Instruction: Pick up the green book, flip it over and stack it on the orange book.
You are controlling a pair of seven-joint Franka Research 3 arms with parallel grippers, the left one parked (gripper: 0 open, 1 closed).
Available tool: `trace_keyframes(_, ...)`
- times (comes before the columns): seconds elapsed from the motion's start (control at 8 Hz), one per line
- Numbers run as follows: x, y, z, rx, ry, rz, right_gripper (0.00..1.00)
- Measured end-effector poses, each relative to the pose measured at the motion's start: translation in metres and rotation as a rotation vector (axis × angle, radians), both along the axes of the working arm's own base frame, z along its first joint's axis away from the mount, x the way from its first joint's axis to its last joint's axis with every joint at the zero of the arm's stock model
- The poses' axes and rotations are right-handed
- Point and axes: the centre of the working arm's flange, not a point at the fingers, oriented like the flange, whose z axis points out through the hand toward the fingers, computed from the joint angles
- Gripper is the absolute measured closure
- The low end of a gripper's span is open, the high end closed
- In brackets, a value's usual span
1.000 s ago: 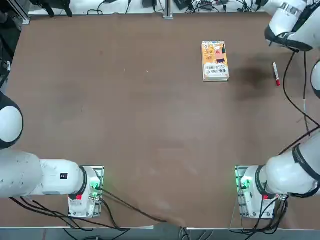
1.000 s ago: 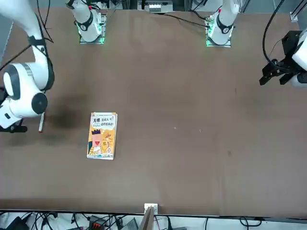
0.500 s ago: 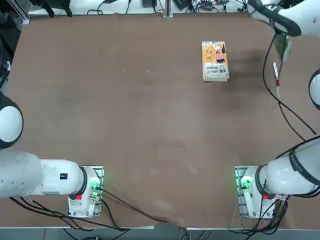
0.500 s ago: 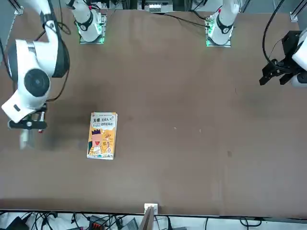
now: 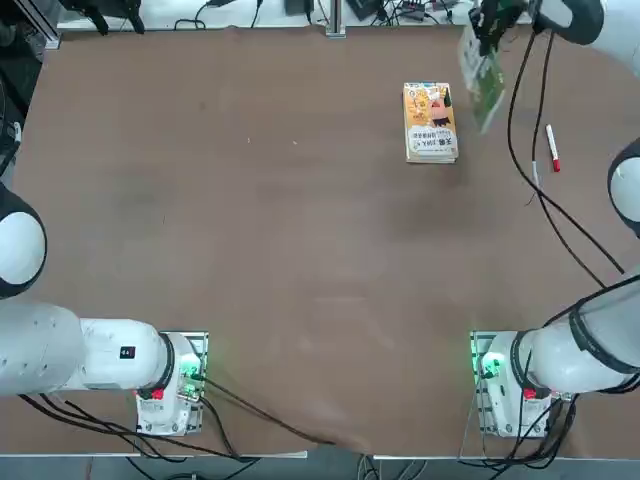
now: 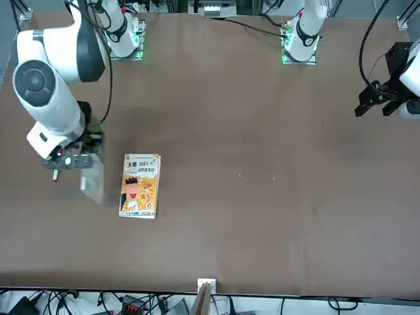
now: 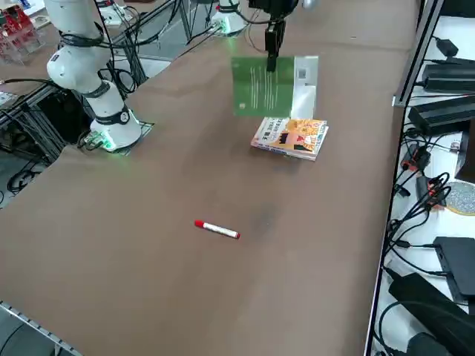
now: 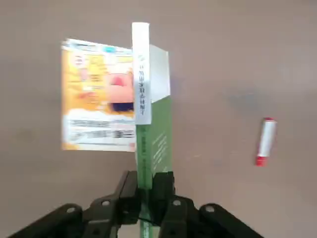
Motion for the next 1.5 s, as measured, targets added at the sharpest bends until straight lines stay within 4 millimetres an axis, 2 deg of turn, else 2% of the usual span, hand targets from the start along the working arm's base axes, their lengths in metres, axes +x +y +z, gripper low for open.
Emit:
trace_keyframes(0.12,0.001,0.011,-0.001,0.114,0.028,-0.024,0.88)
trace_keyframes(0.38,0.01,0.028,-0.015,0.294,0.071,-0.068,0.88)
trace_keyframes(0.88,0.031,0.056,-0.066,0.623,0.176,-0.195,0.88)
trace_keyframes(1.12,0.038,0.059,-0.088,0.678,0.199,-0.22,0.88)
trace_keyframes(1.25,0.044,0.054,-0.1,0.703,0.2,-0.246,0.88)
trace_keyframes(1.5,0.061,0.029,-0.147,0.802,0.227,-0.284,0.88)
